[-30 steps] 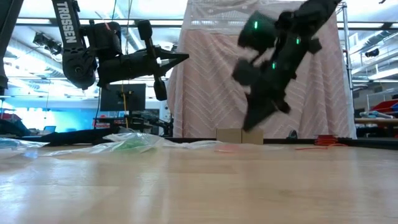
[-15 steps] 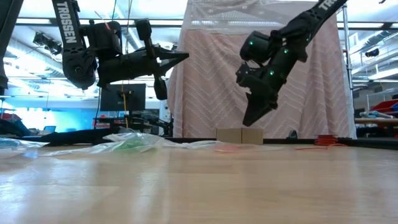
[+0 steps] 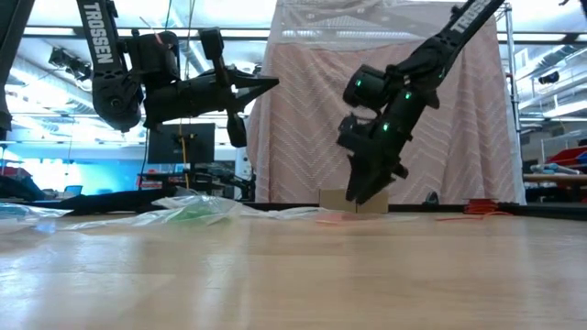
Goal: Sort rubber bands
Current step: Close the transparent zip bag
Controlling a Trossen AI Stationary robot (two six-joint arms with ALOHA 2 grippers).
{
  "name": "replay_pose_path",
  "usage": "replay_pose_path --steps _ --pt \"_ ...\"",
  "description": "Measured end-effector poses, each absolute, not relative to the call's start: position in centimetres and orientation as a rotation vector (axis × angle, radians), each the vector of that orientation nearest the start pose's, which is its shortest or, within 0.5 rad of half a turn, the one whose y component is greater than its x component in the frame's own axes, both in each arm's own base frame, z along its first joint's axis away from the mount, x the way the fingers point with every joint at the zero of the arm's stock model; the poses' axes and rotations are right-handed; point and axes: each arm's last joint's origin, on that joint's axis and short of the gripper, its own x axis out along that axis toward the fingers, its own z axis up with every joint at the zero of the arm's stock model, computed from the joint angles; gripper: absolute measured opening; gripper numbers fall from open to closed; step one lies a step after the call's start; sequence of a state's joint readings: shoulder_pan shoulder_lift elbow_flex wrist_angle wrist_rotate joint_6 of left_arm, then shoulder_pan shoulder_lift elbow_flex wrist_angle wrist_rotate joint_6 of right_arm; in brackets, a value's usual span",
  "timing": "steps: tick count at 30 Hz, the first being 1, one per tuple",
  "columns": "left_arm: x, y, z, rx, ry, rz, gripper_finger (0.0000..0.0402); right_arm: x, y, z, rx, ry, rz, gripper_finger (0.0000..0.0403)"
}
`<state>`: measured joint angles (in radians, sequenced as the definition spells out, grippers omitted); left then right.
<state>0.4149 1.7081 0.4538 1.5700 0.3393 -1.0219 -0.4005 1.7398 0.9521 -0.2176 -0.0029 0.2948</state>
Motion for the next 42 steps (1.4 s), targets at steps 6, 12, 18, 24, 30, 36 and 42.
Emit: replay_pose_path --steps 6,12,18,24,30,36,42 --pt "26.0 10.4 18.0 -0.895 -0.298 -0.091 0.0010 31.4 -13.3 13.7 0.498 0.995 -0.533 0.0169" --pt "26.0 10.4 18.0 -0.895 -0.295 -0.093 0.0010 32.1 -13.1 13.3 0.489 1.018 -0.510 0.0160" --pt "26.0 10.4 18.0 -0.876 -0.295 -0.090 0.0010 31.8 -12.3 13.1 0.473 1.088 -0.475 0.0051" --pt "26.0 10.3 18.0 -0.873 -0.287 -0.098 0.0010 31.8 -11.9 13.2 0.501 1.094 -0.428 0.0002" --pt "26.0 10.4 18.0 -0.894 -0.281 -0.112 0.0010 30.8 -12.1 14.9 0.524 1.072 -0.535 0.0000" --pt "26.0 10.3 18.0 -0.902 -0.298 -0.090 0.0010 28.7 -12.0 16.7 0.487 1.150 -0.714 0.0000" --pt "26.1 10.2 18.0 -0.902 -0.299 -0.089 0.0010 26.6 -11.5 17.6 0.494 1.241 -0.840 0.0000"
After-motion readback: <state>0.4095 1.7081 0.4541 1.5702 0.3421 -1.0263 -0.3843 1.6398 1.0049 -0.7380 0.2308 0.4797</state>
